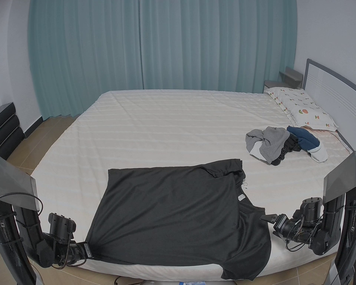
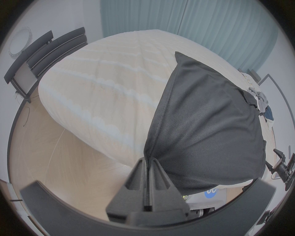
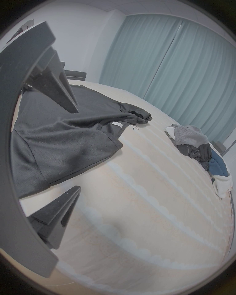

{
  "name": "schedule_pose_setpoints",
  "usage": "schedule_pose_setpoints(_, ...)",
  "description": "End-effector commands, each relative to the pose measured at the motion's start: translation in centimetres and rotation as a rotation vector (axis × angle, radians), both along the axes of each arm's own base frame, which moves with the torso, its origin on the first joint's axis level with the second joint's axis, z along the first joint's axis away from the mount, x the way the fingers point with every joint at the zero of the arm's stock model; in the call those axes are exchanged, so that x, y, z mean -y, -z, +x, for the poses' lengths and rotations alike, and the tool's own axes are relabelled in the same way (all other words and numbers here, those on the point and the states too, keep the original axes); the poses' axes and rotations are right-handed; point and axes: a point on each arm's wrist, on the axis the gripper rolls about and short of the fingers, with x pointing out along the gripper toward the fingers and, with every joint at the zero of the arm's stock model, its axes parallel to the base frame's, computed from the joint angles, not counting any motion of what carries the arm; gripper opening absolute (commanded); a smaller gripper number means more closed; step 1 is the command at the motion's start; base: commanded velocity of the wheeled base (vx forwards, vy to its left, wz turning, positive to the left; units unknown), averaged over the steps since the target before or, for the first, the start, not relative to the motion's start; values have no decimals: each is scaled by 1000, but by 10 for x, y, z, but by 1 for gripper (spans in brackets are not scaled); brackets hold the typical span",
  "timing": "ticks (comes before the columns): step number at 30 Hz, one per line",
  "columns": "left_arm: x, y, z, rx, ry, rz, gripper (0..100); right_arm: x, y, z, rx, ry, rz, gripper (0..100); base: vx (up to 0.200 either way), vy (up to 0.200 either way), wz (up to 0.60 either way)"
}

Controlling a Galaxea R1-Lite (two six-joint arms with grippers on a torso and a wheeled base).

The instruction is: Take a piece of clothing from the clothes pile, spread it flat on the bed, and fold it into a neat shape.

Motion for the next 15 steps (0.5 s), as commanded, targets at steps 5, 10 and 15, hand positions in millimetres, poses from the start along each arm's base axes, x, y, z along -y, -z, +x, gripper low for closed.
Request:
schedule_pose_setpoints(5,-1,-1,-7,-24,-3,-2,0,-14,20,7,-37,-48,-20,0,0,0,0)
schedule_pose_setpoints(10,-1,0,-7,-32,-3,-1,0,-13,26,2,-52,-57,-115,0,0,0,0)
schedule_pose_setpoints(15,-1,-1,-10,-56,-4,3,0,-9,22,-13,-81,-64,-175,0,0,0,0)
